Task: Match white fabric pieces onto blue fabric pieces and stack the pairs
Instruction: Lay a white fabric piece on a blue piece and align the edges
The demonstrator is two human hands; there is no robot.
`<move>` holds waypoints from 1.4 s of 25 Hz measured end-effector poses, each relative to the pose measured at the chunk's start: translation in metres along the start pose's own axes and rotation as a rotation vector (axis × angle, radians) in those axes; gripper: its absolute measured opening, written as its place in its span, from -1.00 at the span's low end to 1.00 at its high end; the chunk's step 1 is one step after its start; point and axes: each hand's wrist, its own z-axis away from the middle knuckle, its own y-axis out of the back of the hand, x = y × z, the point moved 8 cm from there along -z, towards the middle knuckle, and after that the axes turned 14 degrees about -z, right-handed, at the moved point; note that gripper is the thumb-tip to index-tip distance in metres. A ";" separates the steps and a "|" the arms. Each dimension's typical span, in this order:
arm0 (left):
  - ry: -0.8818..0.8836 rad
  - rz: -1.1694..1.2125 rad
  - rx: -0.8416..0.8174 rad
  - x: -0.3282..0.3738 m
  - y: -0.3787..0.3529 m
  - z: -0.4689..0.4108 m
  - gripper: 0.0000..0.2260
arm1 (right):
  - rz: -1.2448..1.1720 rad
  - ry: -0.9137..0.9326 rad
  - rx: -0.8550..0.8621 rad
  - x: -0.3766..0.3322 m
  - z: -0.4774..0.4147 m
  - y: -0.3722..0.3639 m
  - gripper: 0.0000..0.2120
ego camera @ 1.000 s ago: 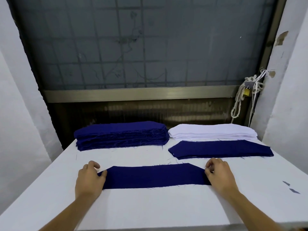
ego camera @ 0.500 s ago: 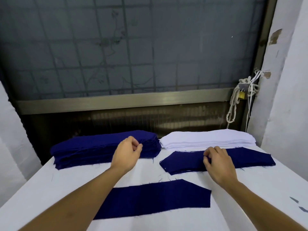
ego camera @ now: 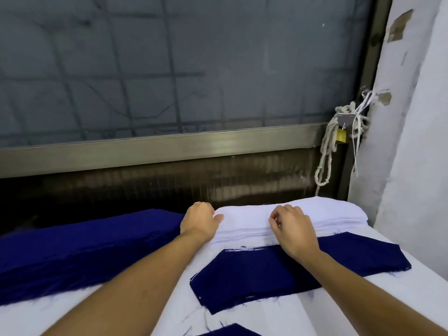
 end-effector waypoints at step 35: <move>-0.284 0.225 -0.247 0.059 -0.021 0.025 -0.48 | 0.090 -0.061 -0.145 0.012 -0.016 -0.029 -0.43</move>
